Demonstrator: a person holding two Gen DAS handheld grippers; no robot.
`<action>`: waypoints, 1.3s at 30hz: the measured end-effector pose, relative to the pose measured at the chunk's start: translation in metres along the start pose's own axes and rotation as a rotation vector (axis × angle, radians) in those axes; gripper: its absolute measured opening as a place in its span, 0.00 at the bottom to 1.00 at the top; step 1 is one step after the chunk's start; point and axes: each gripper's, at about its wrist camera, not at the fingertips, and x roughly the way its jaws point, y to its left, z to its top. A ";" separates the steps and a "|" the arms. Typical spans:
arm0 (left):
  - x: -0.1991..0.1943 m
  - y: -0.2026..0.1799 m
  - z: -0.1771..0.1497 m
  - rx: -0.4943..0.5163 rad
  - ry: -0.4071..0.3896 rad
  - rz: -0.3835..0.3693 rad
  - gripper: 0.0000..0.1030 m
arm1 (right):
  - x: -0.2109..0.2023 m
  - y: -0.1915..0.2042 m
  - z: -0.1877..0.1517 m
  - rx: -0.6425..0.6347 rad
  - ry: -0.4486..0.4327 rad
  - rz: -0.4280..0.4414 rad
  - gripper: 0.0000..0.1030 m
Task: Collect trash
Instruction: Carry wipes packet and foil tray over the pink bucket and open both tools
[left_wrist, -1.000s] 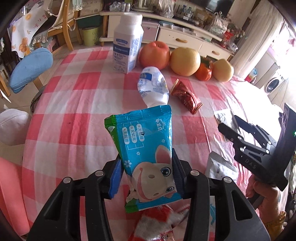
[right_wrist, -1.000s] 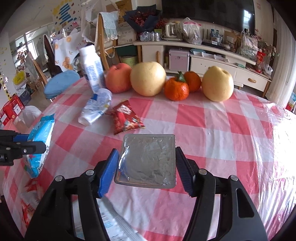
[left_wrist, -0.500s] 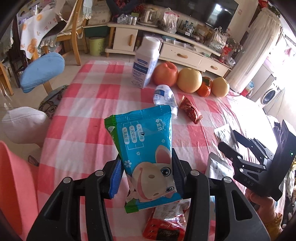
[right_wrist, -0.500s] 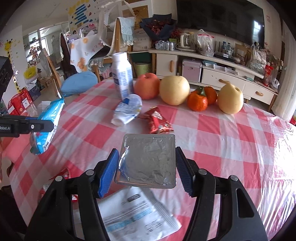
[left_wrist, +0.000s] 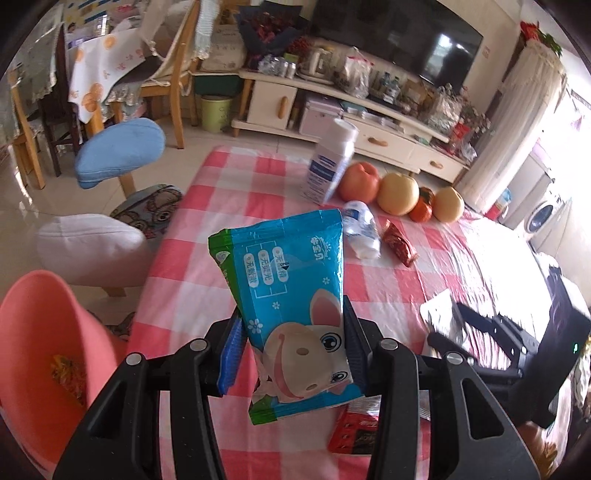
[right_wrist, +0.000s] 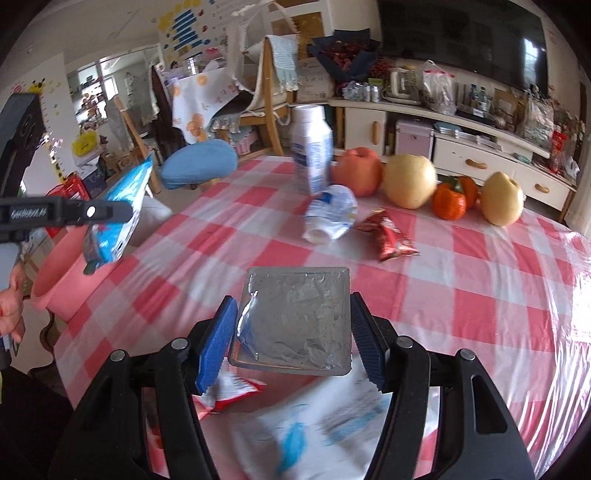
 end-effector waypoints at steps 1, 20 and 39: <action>-0.003 0.003 0.000 -0.005 -0.006 0.004 0.47 | 0.000 0.008 0.000 -0.008 0.001 0.008 0.61; -0.063 0.134 -0.011 -0.270 -0.135 0.107 0.47 | 0.013 0.183 0.022 -0.224 0.004 0.216 0.61; -0.068 0.264 -0.044 -0.593 -0.146 0.190 0.49 | 0.082 0.334 0.045 -0.464 0.005 0.299 0.81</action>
